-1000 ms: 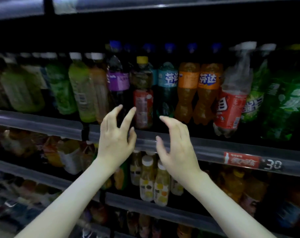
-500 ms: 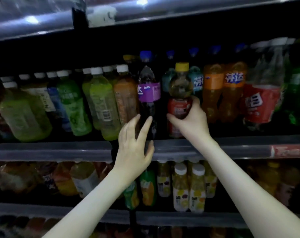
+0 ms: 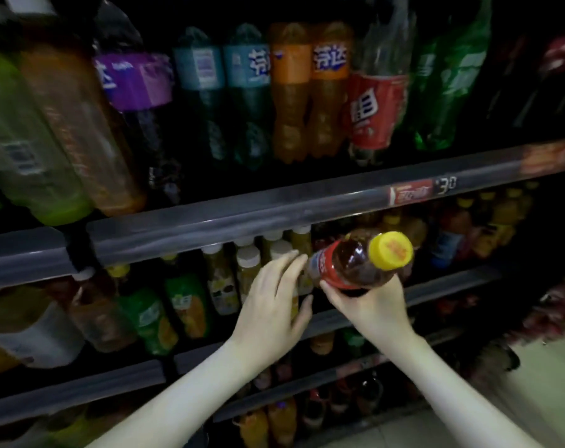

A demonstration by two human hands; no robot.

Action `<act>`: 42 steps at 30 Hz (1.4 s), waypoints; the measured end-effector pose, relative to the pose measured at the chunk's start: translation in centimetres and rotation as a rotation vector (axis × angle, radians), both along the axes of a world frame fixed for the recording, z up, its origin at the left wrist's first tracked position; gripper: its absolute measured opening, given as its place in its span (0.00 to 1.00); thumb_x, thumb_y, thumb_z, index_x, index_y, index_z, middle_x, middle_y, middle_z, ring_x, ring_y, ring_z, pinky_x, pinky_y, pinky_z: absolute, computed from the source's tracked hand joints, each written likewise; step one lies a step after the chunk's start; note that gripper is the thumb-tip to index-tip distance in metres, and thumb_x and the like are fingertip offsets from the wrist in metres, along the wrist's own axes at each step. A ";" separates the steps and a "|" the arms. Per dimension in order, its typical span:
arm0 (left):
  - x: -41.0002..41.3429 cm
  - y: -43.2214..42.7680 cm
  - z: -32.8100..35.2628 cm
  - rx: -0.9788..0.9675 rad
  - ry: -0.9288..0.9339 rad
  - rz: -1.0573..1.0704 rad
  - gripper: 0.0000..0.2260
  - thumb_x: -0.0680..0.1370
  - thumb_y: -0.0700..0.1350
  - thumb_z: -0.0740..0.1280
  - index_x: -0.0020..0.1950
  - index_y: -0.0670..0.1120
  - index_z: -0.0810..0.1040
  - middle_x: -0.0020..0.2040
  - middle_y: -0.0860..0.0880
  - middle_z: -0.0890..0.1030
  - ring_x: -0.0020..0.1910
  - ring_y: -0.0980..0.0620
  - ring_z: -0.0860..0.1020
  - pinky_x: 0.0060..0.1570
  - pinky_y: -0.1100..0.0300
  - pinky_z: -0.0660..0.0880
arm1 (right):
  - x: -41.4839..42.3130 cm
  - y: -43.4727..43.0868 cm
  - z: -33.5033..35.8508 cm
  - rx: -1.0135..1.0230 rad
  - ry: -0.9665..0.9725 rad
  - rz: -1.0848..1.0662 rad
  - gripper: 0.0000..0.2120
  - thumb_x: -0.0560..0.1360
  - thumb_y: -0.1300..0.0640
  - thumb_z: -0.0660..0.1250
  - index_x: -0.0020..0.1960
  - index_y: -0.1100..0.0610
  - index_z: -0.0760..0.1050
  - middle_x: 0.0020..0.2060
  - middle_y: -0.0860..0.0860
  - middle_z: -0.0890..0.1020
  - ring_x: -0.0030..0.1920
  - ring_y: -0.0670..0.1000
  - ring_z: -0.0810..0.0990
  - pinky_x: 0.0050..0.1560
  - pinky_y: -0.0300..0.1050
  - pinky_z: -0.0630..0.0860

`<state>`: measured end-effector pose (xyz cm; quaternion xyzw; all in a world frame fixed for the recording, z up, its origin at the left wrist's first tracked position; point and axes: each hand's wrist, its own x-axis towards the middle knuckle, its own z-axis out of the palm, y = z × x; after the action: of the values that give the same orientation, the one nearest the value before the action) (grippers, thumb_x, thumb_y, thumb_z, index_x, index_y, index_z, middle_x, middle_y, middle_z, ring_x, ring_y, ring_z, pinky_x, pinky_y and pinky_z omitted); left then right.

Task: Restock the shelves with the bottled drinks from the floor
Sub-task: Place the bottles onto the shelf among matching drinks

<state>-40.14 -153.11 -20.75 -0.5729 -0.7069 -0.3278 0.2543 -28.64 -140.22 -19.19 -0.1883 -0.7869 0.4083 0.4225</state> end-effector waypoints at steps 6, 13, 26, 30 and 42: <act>-2.9 2.6 -6.0 -0.390 0.341 0.446 0.34 0.67 0.47 0.70 0.73 0.50 0.66 0.71 0.39 0.63 0.69 0.38 0.64 0.65 0.37 0.61 | 0.3 4.5 -6.6 -0.320 -0.141 -0.053 0.35 0.67 0.60 0.78 0.65 0.46 0.61 0.57 0.45 0.75 0.58 0.45 0.74 0.52 0.25 0.66; -4.1 4.5 -7.5 -0.404 0.439 0.586 0.38 0.63 0.48 0.77 0.72 0.51 0.70 0.73 0.40 0.62 0.70 0.36 0.61 0.67 0.36 0.59 | -3.4 8.9 -9.4 -0.333 -0.229 0.027 0.37 0.69 0.62 0.77 0.70 0.57 0.60 0.63 0.50 0.73 0.63 0.47 0.72 0.60 0.33 0.67; -3.9 5.9 -7.5 -0.353 0.443 0.651 0.42 0.57 0.46 0.80 0.69 0.49 0.68 0.70 0.40 0.63 0.70 0.36 0.62 0.71 0.39 0.50 | -7.9 12.1 -9.8 -0.326 -0.528 0.090 0.46 0.69 0.56 0.76 0.76 0.61 0.50 0.73 0.57 0.62 0.72 0.57 0.64 0.68 0.46 0.65; -3.6 5.7 -7.2 -0.351 0.418 0.635 0.39 0.58 0.48 0.80 0.67 0.50 0.70 0.70 0.40 0.64 0.70 0.37 0.62 0.71 0.40 0.51 | -7.9 11.7 -9.7 -0.290 -0.597 0.179 0.45 0.72 0.58 0.73 0.77 0.57 0.45 0.73 0.55 0.62 0.71 0.56 0.65 0.63 0.42 0.67; -2.1 -0.2 4.9 -0.056 0.441 0.236 0.17 0.77 0.41 0.66 0.65 0.42 0.74 0.68 0.39 0.67 0.64 0.41 0.71 0.67 0.49 0.66 | -4.7 4.4 -2.0 0.485 -0.332 0.047 0.28 0.71 0.60 0.73 0.67 0.62 0.66 0.56 0.57 0.73 0.56 0.57 0.72 0.57 0.50 0.75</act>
<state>-42.22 -153.30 -15.81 -0.5510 -0.7051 -0.1433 0.4226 -33.34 -135.84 -21.16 -0.1276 -0.9242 0.1815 0.3110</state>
